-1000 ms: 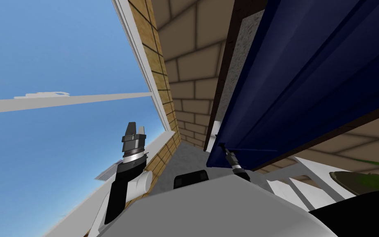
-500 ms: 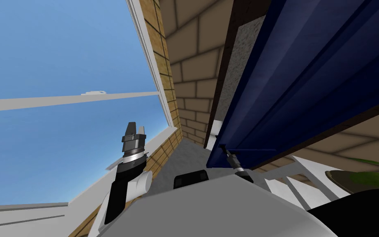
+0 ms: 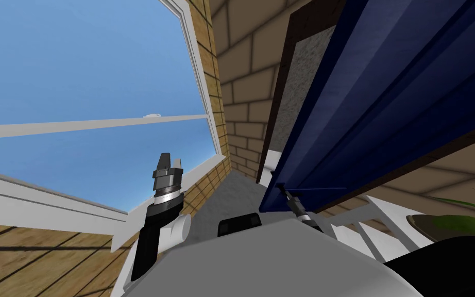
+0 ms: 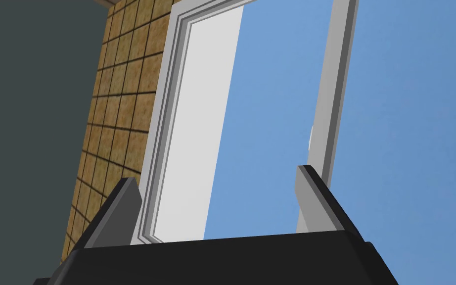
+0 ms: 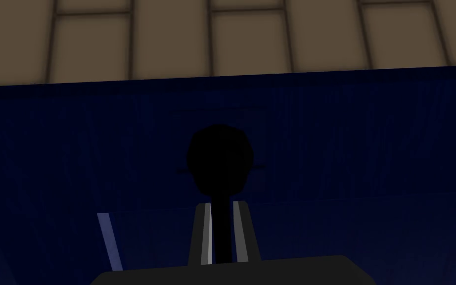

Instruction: Pull the door open

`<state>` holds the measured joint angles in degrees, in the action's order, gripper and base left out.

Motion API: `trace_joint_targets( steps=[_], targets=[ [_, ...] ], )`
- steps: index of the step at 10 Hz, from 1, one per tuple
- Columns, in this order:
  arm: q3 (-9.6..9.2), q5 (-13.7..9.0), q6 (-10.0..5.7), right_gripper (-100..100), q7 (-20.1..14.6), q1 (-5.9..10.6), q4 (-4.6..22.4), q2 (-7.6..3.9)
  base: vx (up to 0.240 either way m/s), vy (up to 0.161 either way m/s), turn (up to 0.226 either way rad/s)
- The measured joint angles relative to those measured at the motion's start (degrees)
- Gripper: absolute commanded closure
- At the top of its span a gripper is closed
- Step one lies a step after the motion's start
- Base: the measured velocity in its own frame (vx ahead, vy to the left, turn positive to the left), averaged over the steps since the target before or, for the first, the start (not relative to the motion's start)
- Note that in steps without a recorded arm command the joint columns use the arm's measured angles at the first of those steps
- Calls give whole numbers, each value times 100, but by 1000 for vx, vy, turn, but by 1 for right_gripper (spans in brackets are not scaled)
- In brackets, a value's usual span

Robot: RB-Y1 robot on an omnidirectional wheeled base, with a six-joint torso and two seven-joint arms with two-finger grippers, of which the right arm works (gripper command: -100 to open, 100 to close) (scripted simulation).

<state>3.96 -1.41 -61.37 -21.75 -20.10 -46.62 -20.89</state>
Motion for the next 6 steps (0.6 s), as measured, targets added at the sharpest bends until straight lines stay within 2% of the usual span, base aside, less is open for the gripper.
trace_joint_targets(
  steps=[1,2,3,5,6],
  targets=[
    [-13,10,-73,100,-38,-22,27,-40,-226,-17,128],
    [-27,20,-151,100,-81,-39,74,-85,-92,3,18],
    [-42,28,-160,100,-90,-52,92,-80,-180,-13,81],
    [-226,-163,-72,100,19,83,76,-139,-257,-31,78],
    [-322,-243,-67,100,66,193,160,-169,-195,-31,43]
  ],
)
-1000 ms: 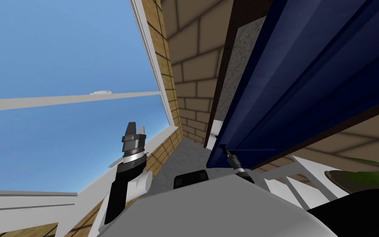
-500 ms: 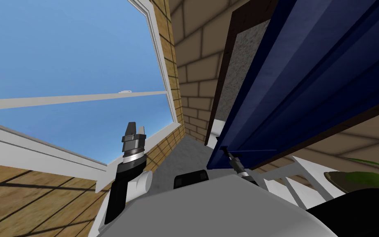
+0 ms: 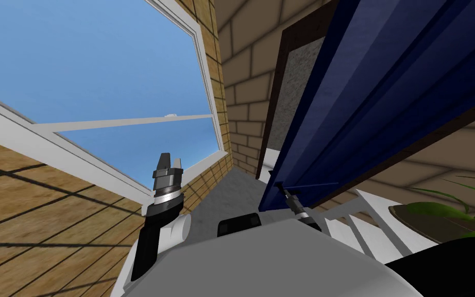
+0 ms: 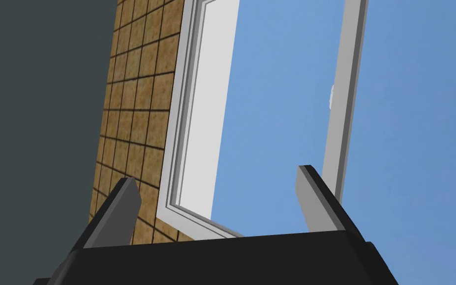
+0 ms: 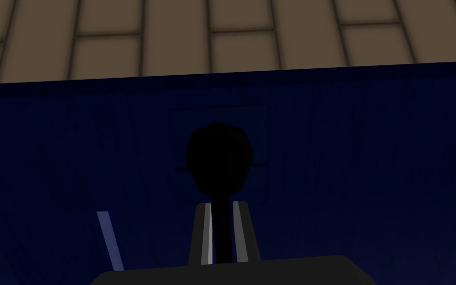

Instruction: Pull the door open

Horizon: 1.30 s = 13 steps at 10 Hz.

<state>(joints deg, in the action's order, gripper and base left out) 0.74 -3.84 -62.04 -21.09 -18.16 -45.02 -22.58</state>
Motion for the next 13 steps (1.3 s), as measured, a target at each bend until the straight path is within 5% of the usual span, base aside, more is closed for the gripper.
trace_joint_targets(
  steps=[4,13],
  targets=[
    [-378,-333,227,100,184,160,-107,-107,-178,-38,58],
    [-1189,-983,481,100,551,678,-33,-286,-151,-69,51]
  ],
)
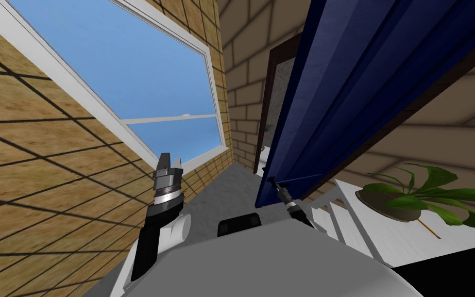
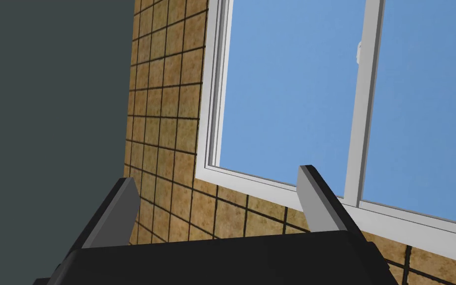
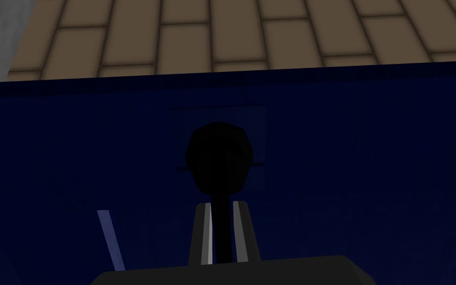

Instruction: Pull the door open

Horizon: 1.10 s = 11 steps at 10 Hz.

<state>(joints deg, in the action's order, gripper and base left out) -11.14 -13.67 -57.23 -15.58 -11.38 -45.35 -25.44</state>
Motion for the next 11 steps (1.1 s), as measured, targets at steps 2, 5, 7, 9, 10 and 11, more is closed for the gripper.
trace_joint_targets(
  steps=[2,5,7,9,10,11],
  targets=[
    [-128,-56,67,100,44,19,-55,1,-89,-26,120],
    [-124,-133,-154,100,-66,15,148,-142,-186,-28,234],
    [-148,-192,-379,100,-151,-77,278,-241,-254,-49,236],
    [-215,-223,-632,100,-254,-71,558,-294,-208,-74,202],
    [-239,-241,-706,100,-284,-103,605,-320,-202,-44,201],
    [-260,-258,-790,100,-329,-103,687,-358,-167,-37,149]
  ],
)
